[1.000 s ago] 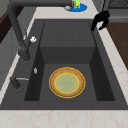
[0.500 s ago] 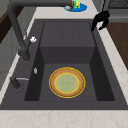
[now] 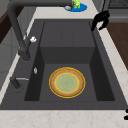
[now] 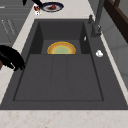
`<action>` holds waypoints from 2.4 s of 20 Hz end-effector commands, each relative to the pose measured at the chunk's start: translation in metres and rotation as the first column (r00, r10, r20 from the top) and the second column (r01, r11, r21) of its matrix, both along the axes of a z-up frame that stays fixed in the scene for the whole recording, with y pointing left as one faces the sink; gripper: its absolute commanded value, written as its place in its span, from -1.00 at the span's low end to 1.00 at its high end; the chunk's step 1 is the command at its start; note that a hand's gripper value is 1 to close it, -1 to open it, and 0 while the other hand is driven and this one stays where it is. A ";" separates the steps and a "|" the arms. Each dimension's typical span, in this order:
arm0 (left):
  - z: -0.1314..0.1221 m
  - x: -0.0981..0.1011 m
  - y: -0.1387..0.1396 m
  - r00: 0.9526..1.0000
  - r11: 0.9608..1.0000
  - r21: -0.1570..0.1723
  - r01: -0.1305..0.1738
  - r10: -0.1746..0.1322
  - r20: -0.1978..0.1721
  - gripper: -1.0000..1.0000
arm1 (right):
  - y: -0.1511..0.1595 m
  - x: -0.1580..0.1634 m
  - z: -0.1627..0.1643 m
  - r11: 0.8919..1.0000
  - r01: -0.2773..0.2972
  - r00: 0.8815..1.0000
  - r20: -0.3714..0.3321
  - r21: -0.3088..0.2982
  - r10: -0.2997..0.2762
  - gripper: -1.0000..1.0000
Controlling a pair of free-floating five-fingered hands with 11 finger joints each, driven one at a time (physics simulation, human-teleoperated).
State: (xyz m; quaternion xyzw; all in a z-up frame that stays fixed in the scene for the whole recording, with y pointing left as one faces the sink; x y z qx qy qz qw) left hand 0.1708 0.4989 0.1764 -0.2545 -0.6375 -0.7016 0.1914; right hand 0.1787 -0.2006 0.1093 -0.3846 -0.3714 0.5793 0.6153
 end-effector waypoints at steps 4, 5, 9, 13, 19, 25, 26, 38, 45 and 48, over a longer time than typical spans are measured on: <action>-0.011 0.013 0.015 0.997 1.000 -0.018 0.006 -0.007 -0.075 -1.00 | 0.000 0.000 0.000 1.000 0.000 1.000 0.000 0.000 0.000 0.00; -0.010 0.013 0.017 0.998 1.000 -0.018 0.011 -0.012 -0.066 -1.00 | 0.000 0.000 0.000 1.000 0.000 1.000 0.000 0.000 0.000 0.00; -0.010 0.015 0.025 0.999 1.000 -0.023 0.019 -0.020 -0.040 -1.00 | 0.000 0.000 0.000 1.000 0.000 1.000 0.000 0.000 0.000 0.00; -0.021 0.021 0.024 1.000 1.000 -0.006 0.002 -0.002 -0.014 -1.00 | 0.000 0.000 0.000 1.000 0.000 1.000 0.000 0.000 0.000 0.00; -0.046 0.034 0.031 0.999 1.000 -0.017 0.006 -0.007 -0.037 -1.00 | 0.000 0.000 0.000 1.000 0.000 1.000 0.000 0.000 0.000 0.00; -0.054 0.038 0.042 0.998 0.998 -0.051 0.048 -0.045 0.050 1.00 | 0.000 0.000 0.000 1.000 0.000 1.000 0.000 0.000 0.000 0.00; -0.053 0.039 0.043 0.997 0.997 -0.055 0.046 -0.043 0.070 1.00 | 0.000 0.000 0.000 1.000 0.000 1.000 0.000 0.000 0.000 0.00; -0.027 0.046 0.022 0.991 0.999 -0.037 0.007 -0.001 0.135 1.00 | 0.000 0.000 0.000 1.000 0.000 1.000 0.000 0.000 0.000 0.00; -0.010 0.047 0.005 0.995 1.000 -0.019 -0.003 0.005 0.101 1.00 | 0.000 0.000 0.000 1.000 0.000 1.000 0.000 0.000 0.000 0.00; 0.002 0.051 -0.002 0.996 1.000 -0.017 -0.007 0.008 0.087 1.00 | 0.000 0.000 0.000 1.000 0.000 1.000 0.000 0.000 0.000 0.00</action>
